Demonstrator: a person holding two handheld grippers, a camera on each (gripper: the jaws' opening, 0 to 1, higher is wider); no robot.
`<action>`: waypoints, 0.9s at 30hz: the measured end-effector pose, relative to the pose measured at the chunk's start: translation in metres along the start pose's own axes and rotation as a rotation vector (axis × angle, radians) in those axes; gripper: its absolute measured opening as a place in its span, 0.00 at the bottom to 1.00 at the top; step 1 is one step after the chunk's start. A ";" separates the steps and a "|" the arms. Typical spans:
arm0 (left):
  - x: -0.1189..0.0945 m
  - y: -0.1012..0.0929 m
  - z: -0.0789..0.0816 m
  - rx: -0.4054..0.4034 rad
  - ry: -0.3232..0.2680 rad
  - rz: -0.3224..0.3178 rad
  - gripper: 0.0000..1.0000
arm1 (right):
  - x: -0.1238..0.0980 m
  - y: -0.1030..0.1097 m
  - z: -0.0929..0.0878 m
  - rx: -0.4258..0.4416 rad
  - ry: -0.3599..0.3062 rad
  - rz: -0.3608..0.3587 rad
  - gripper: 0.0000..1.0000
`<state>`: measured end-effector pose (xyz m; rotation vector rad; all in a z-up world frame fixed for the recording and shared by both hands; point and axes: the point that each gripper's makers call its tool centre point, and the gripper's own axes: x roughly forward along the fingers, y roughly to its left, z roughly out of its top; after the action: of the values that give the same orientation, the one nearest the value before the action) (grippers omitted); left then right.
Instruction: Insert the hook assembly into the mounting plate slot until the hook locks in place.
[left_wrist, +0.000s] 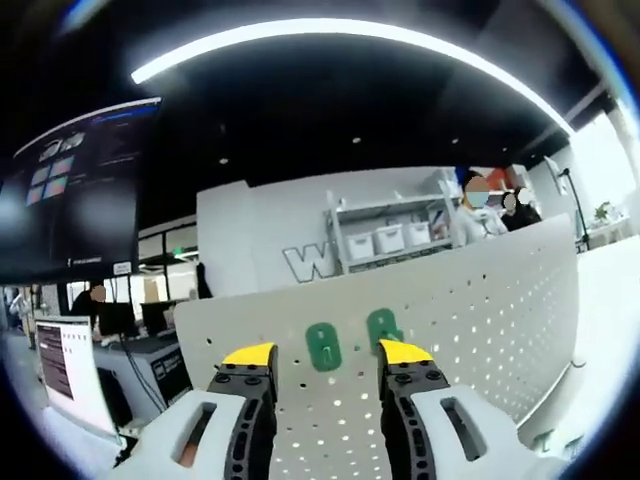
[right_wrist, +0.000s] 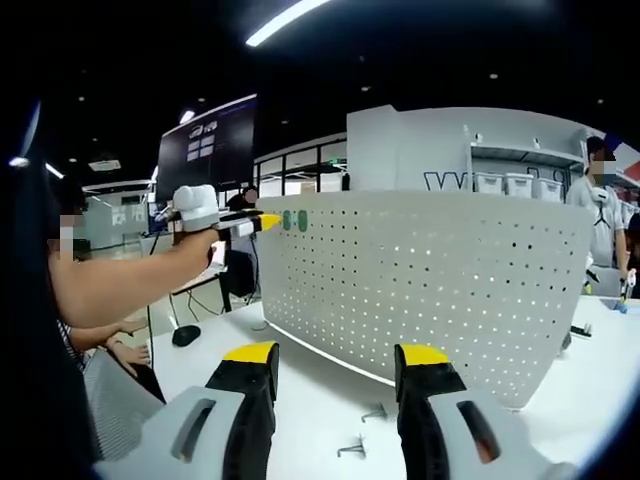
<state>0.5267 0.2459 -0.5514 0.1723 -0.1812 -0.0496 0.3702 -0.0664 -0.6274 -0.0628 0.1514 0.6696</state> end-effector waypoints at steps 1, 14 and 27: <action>-0.002 -0.001 0.002 -0.001 -0.003 -0.003 0.42 | -0.002 -0.001 0.001 0.000 -0.003 -0.003 0.45; -0.034 -0.010 0.019 -0.017 -0.026 -0.014 0.50 | -0.013 -0.007 0.004 -0.001 -0.016 -0.022 0.45; -0.069 -0.022 0.015 -0.028 -0.025 -0.030 0.53 | -0.009 -0.006 -0.001 -0.005 -0.002 -0.009 0.44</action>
<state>0.4552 0.2263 -0.5532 0.1463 -0.2028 -0.0844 0.3673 -0.0768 -0.6266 -0.0675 0.1478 0.6606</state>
